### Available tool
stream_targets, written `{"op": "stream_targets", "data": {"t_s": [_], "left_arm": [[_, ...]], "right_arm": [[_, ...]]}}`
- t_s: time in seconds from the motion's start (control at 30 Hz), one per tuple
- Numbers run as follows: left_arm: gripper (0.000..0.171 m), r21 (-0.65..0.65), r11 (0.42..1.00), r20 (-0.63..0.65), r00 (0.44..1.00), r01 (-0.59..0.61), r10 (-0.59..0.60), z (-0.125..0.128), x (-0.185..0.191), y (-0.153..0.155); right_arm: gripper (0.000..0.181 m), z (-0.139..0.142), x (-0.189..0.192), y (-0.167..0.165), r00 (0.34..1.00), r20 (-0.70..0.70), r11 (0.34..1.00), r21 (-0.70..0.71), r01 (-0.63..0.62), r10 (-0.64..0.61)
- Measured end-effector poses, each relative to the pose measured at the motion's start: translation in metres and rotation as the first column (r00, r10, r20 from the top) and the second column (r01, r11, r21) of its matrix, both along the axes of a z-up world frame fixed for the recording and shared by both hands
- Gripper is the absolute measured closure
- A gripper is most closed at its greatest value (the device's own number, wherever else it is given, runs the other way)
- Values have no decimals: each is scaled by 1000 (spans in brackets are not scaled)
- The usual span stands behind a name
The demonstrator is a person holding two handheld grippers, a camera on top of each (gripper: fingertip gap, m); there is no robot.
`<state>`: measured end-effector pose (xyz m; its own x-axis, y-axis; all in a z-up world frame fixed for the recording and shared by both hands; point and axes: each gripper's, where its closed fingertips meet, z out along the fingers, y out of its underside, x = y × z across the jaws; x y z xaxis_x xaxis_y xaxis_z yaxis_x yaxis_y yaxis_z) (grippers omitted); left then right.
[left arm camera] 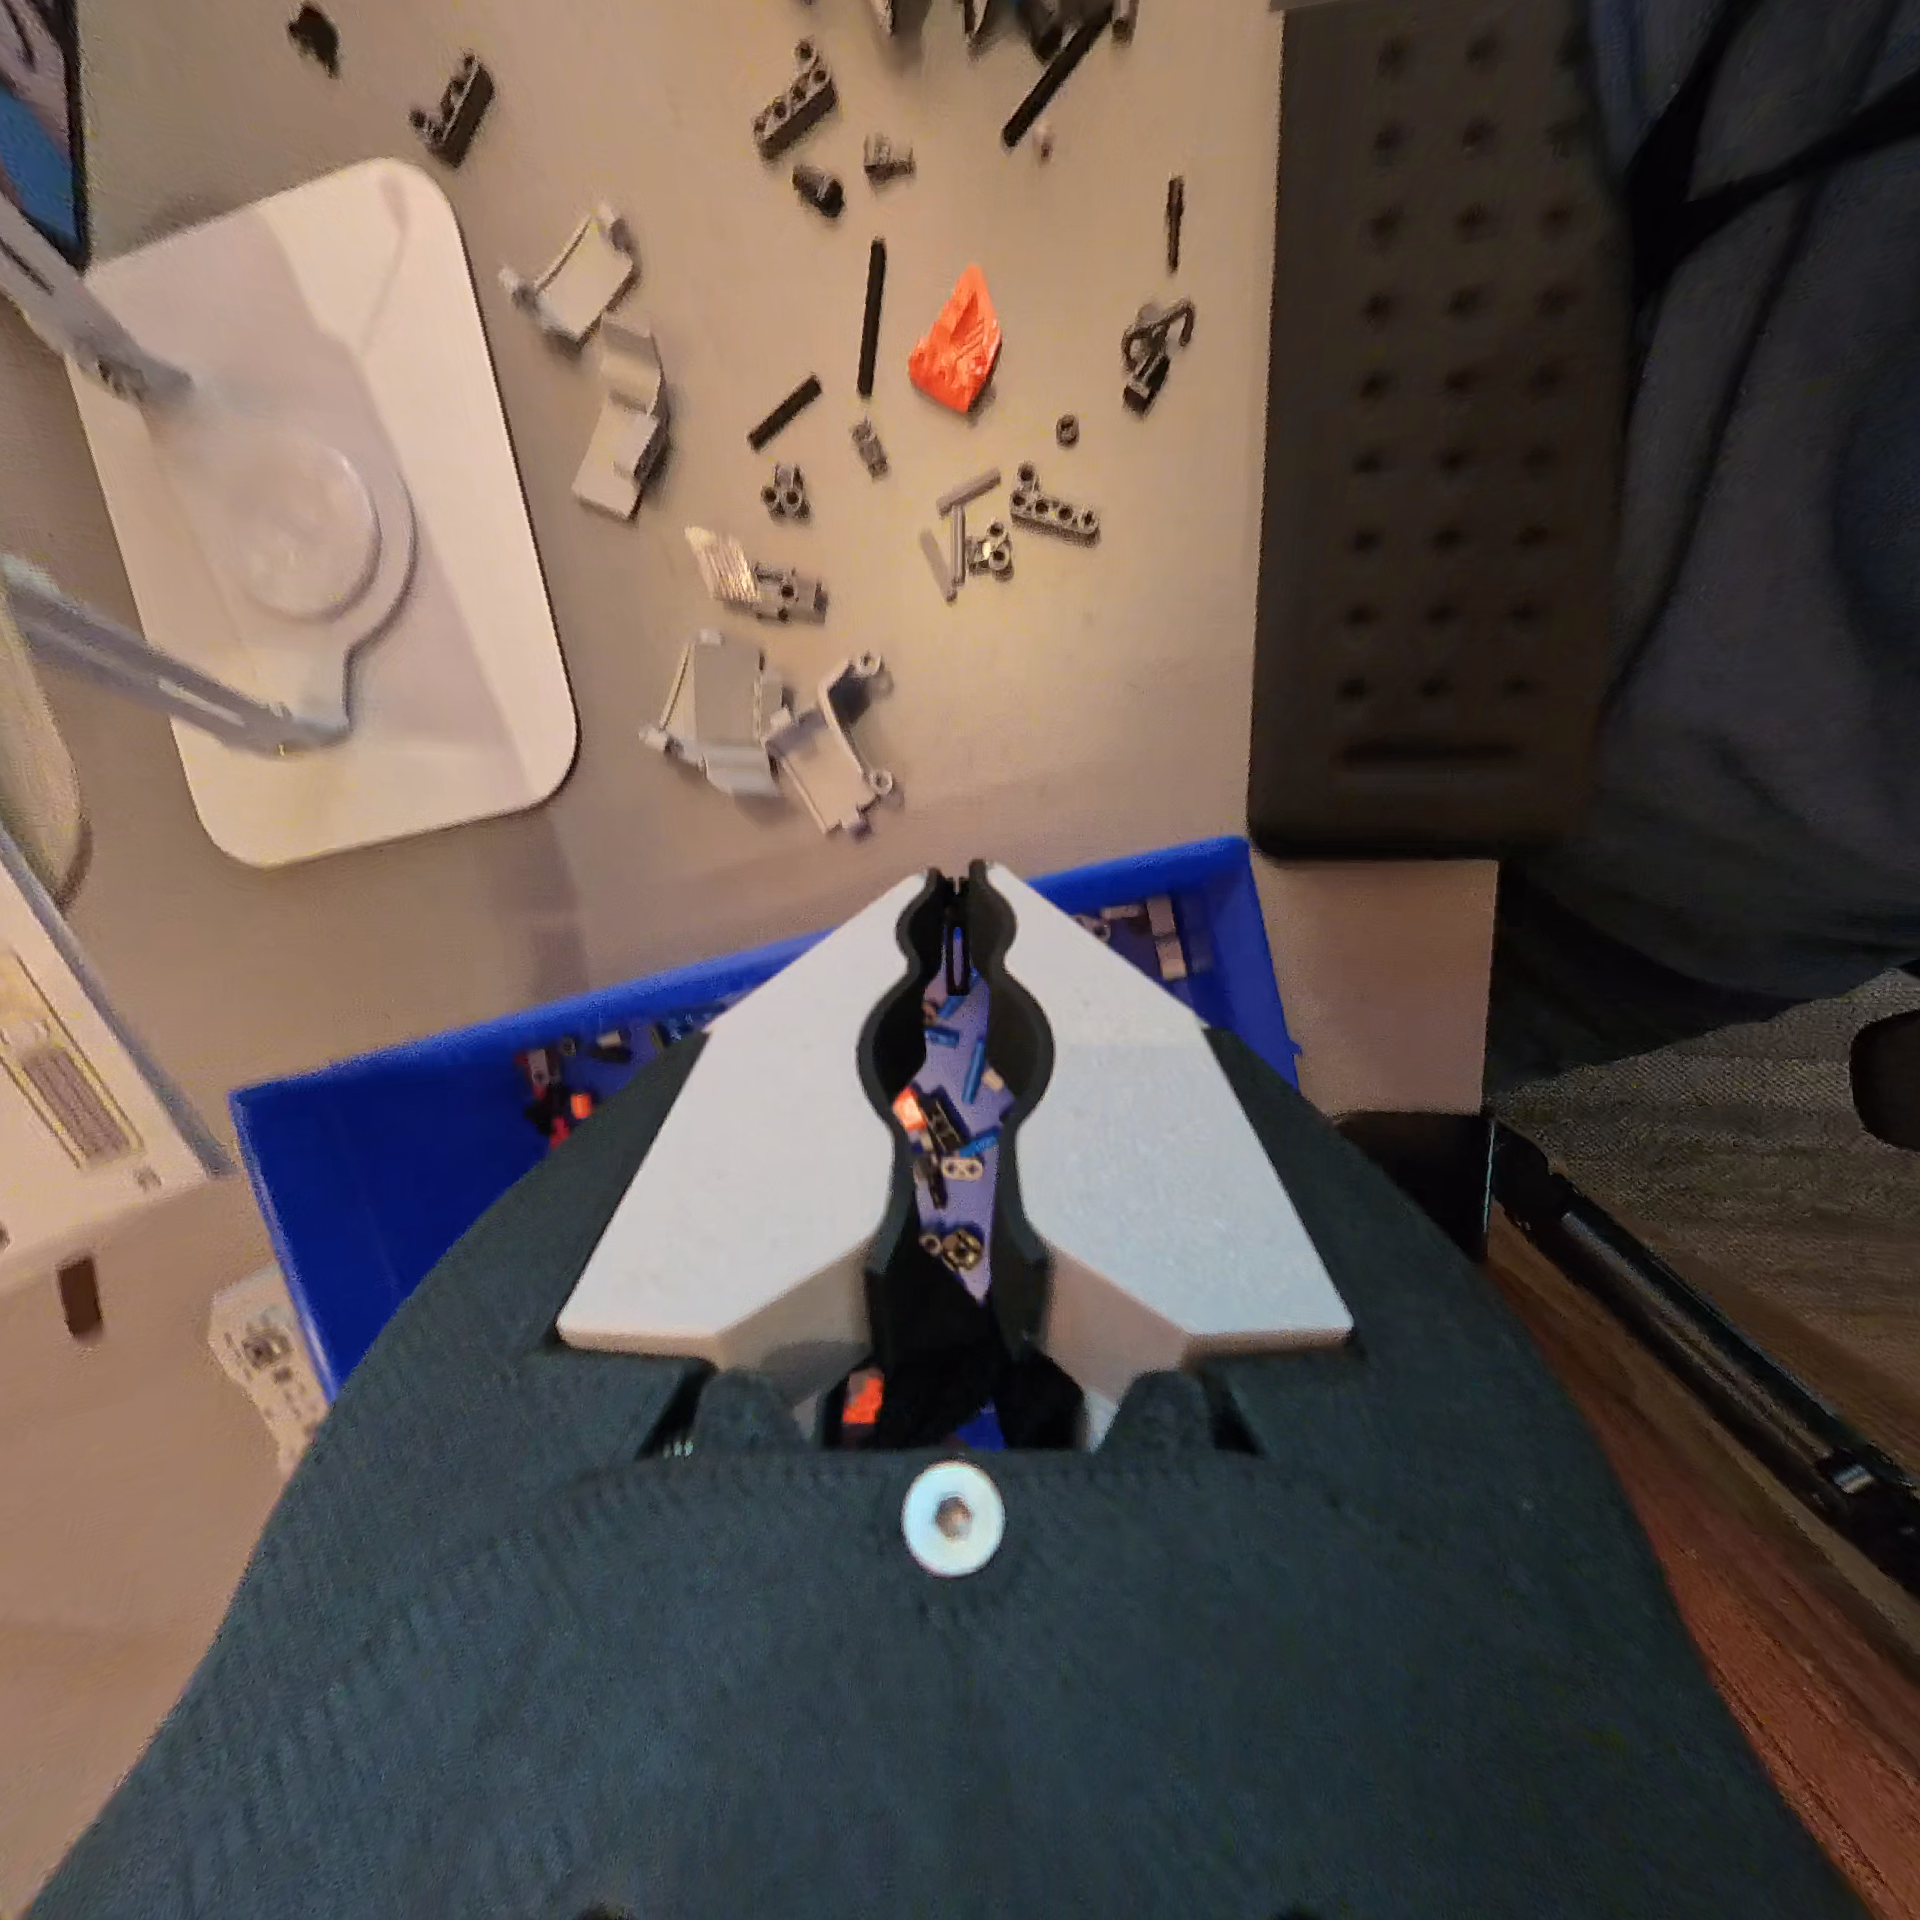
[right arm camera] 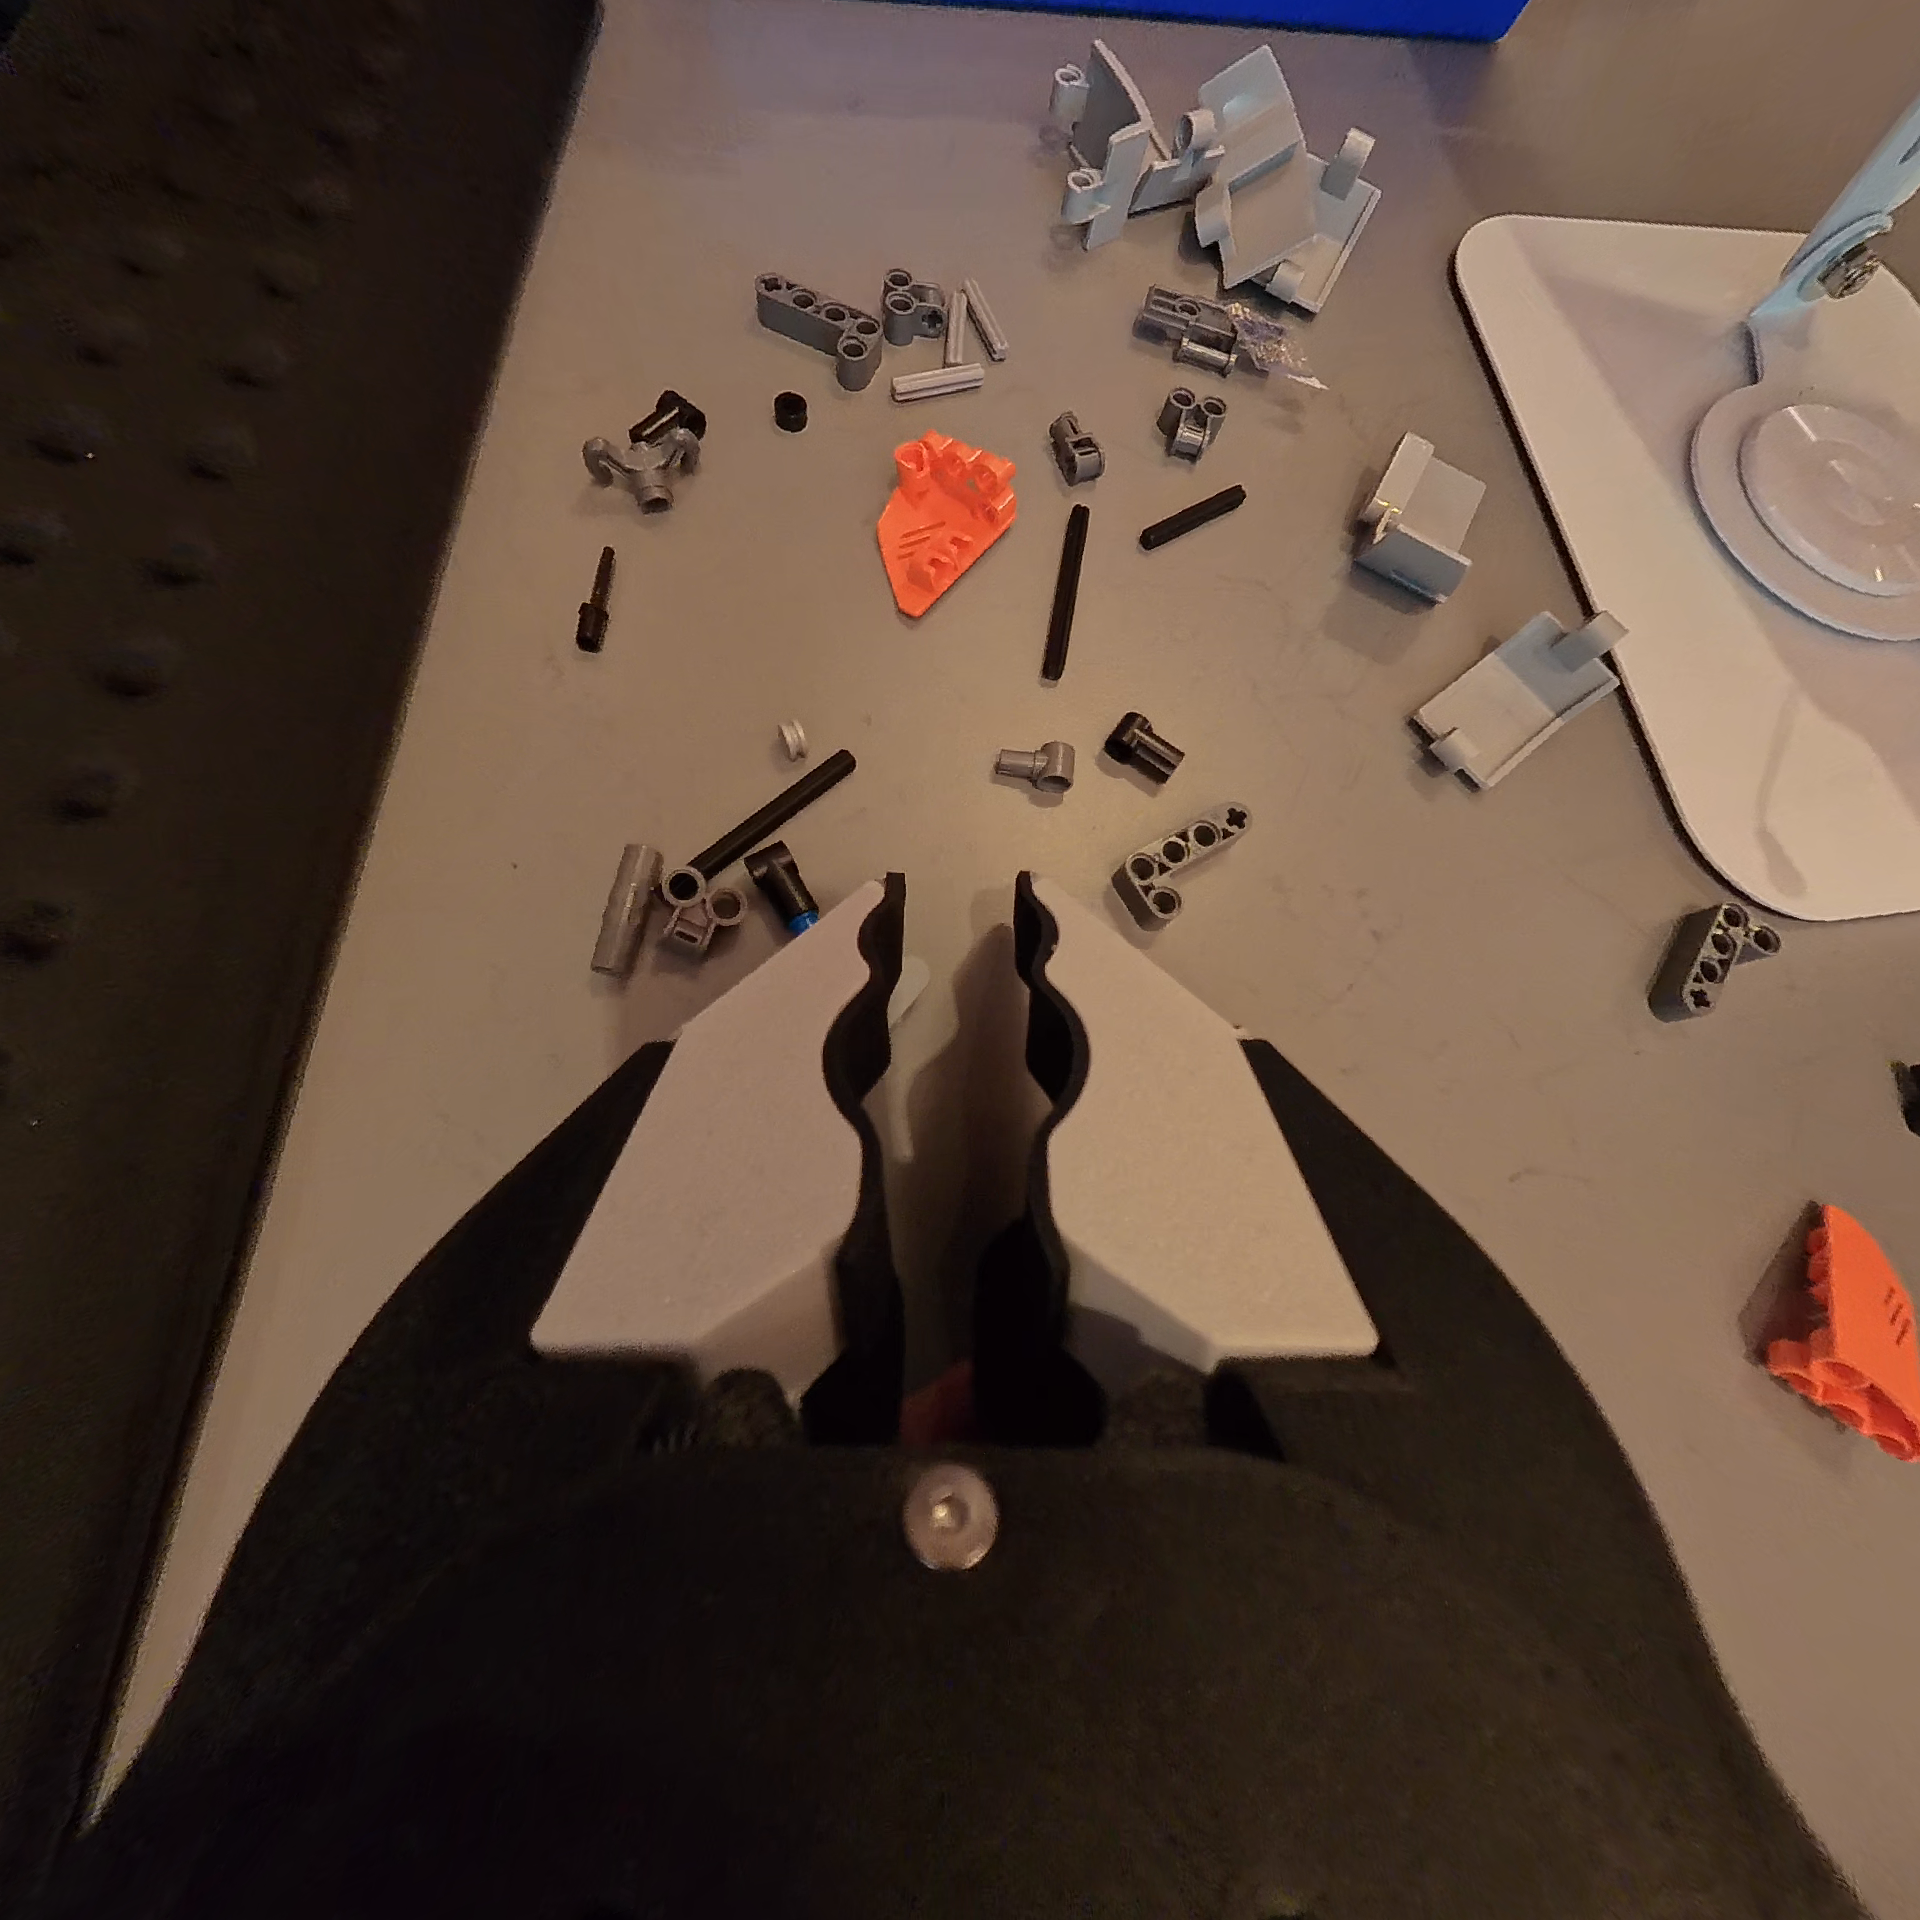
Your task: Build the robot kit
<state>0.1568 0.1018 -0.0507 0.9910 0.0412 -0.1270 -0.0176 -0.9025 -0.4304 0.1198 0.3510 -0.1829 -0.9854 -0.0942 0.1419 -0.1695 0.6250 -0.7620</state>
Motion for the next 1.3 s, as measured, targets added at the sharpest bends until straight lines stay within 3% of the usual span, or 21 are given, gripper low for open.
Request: {"op": "stream_targets", "data": {"t_s": [0.17,0.33,0.43,0.53,0.83,1.03,1.17,1.3], "left_arm": [[169,-68,992,0,995,104,-105,-8,-2,49],[169,-208,960,-14,981,186,-193,-37,4,96],[169,-374,882,-21,948,286,-316,-69,15,104],[169,-448,829,28,932,336,-362,-94,23,106],[168,-457,803,140,923,382,-360,-139,30,108],[161,-430,845,74,946,317,-317,-130,19,113],[149,-386,898,-18,971,213,-238,-98,6,111],[149,-271,960,-116,988,70,-105,-63,-12,107]], "right_arm": [[162,0,2,0,1000,-7,1000,0,-13,13],[163,-1,4,0,1000,-12,1000,3,-26,26],[163,-1,5,1,999,-17,999,5,-34,34],[163,-2,6,1,999,-26,999,7,-40,40],[163,-2,8,1,998,-41,998,10,-55,55],[163,-2,8,1,997,-47,998,9,-58,58],[163,-2,8,0,997,-56,998,10,-57,57],[163,2,4,-1,994,-100,999,1,-40,40]]}}
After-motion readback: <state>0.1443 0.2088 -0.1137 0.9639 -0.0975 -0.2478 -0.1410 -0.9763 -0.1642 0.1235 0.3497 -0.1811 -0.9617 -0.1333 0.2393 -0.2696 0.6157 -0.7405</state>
